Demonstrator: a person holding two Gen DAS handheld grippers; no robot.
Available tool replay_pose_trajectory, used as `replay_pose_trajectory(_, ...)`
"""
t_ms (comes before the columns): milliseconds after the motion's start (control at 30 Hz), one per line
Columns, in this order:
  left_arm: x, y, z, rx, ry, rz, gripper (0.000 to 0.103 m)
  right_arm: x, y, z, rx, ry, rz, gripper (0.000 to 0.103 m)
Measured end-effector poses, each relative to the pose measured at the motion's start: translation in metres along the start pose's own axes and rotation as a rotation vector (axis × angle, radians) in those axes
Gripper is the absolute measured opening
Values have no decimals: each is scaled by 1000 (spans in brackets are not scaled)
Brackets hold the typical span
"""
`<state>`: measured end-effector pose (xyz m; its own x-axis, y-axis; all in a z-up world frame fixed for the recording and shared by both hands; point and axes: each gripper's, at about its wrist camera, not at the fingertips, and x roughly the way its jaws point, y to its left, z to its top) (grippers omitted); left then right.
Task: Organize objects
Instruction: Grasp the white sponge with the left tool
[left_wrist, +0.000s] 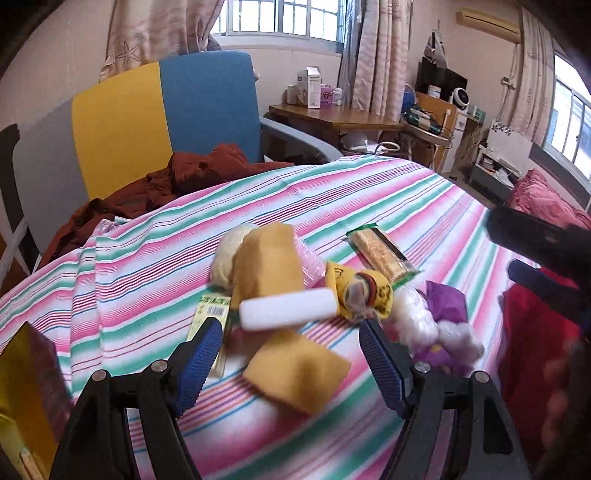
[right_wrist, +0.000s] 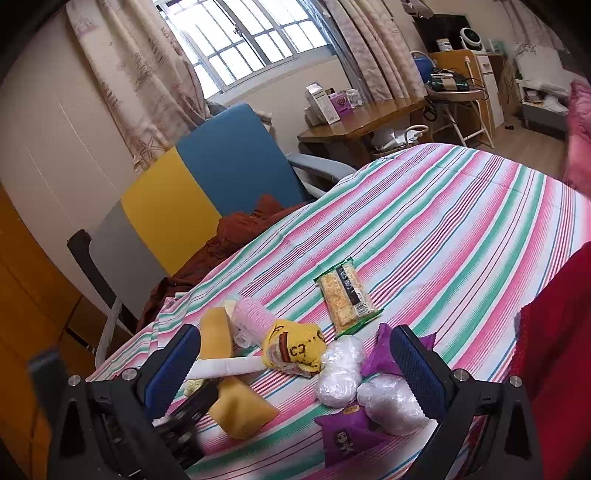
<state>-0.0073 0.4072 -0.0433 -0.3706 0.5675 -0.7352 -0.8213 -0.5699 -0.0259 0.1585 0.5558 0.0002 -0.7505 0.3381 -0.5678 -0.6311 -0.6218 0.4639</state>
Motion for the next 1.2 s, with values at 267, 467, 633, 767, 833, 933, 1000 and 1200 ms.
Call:
replay_pose_trajectory(267, 29, 4, 7, -16, 8, 10, 57, 5, 3, 0, -16, 21, 1, 103)
replay_pose_trajectory(467, -7, 9, -5, 1, -77, -70, 57, 7, 5, -1, -31, 34, -16, 103)
replay_pose_trajectory(633, -48, 15, -25, 7, -122, -101, 57, 9, 7, -2, -46, 43, -36, 103)
replay_pose_trajectory(767, -74, 24, -47, -10, -137, -124, 57, 11, 9, -2, -54, 49, -54, 103)
replay_pose_trajectory(833, -80, 28, -57, -11, -131, -130, 57, 11, 10, -3, -60, 48, -66, 103)
replay_pose_trajectory(933, -92, 35, -74, -11, -129, -132, 57, 12, 12, -3, -76, 50, -89, 103)
replay_pose_trajectory(1000, -98, 39, -84, -6, -130, -133, 58, 13, 14, -4, -87, 53, -100, 103)
replay_pose_trajectory(1200, -95, 42, -113, 10, -47, -157, 61, 15, 19, -5, -124, 61, -137, 103)
